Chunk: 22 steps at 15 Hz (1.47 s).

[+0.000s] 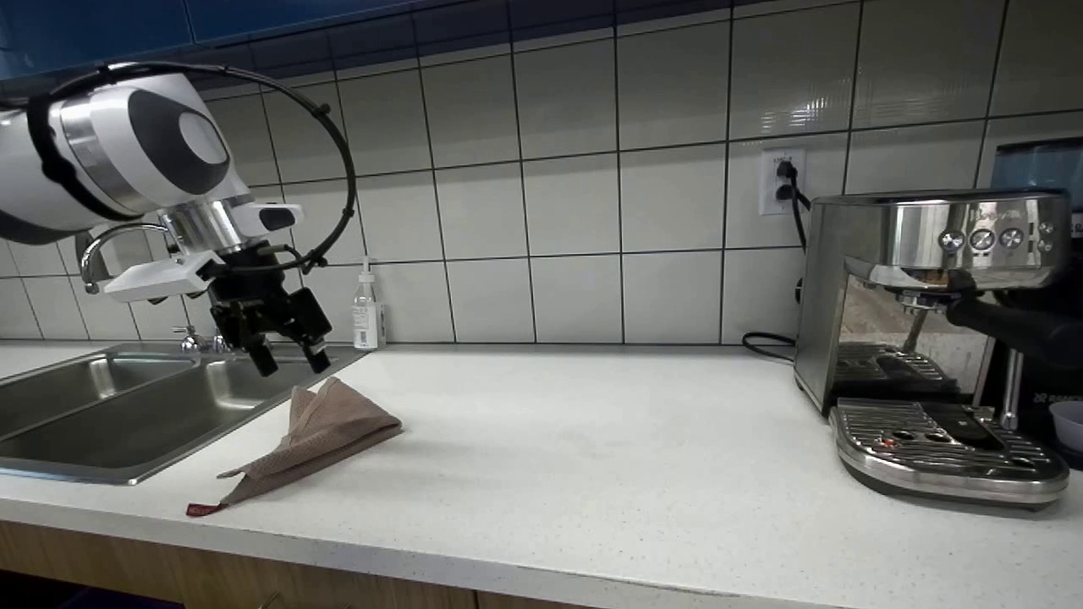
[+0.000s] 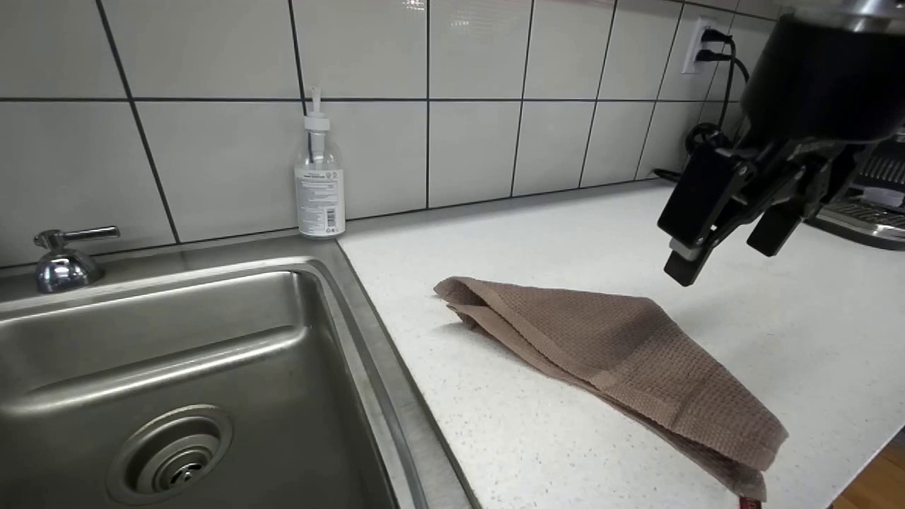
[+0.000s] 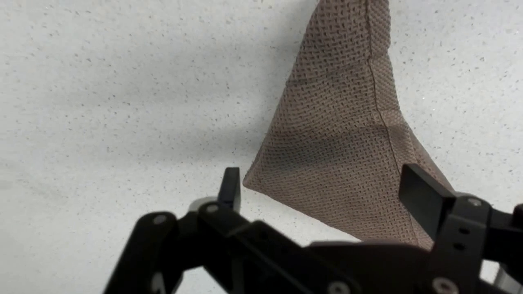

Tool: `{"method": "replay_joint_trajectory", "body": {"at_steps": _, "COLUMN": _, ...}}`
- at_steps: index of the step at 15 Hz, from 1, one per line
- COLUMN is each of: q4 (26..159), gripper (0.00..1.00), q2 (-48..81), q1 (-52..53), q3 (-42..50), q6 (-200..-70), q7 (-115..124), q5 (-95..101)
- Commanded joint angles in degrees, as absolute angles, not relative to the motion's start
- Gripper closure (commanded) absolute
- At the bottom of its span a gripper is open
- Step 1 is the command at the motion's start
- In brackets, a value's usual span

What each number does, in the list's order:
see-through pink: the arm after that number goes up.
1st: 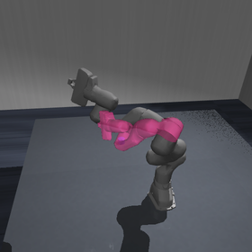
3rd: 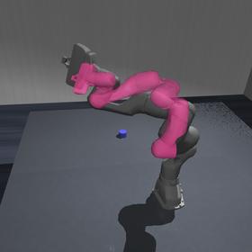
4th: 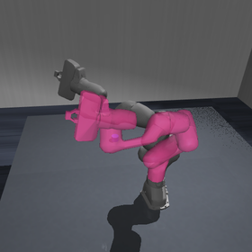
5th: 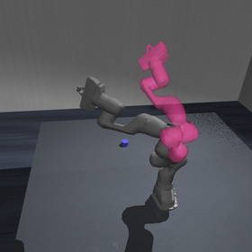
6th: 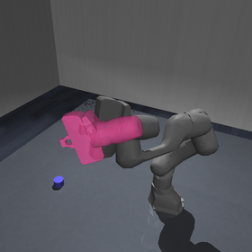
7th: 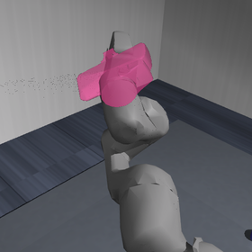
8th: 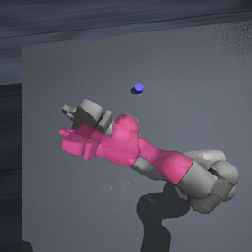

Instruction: Fold the brown towel twice

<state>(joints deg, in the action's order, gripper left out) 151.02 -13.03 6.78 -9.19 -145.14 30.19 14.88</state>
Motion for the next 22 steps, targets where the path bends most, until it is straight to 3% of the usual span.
{"method": "replay_joint_trajectory", "body": {"at_steps": 1, "q4": 148.35, "gripper": 0.0, "q2": -15.6, "q1": 6.4, "q3": -9.61, "q6": -136.06, "q7": 24.19, "q5": 11.03}}
{"method": "replay_joint_trajectory", "body": {"at_steps": 22, "q4": 146.44, "gripper": 0.0, "q2": -26.12, "q1": 6.18, "q3": -5.95, "q6": -118.21, "q7": 11.44, "q5": 8.78}}
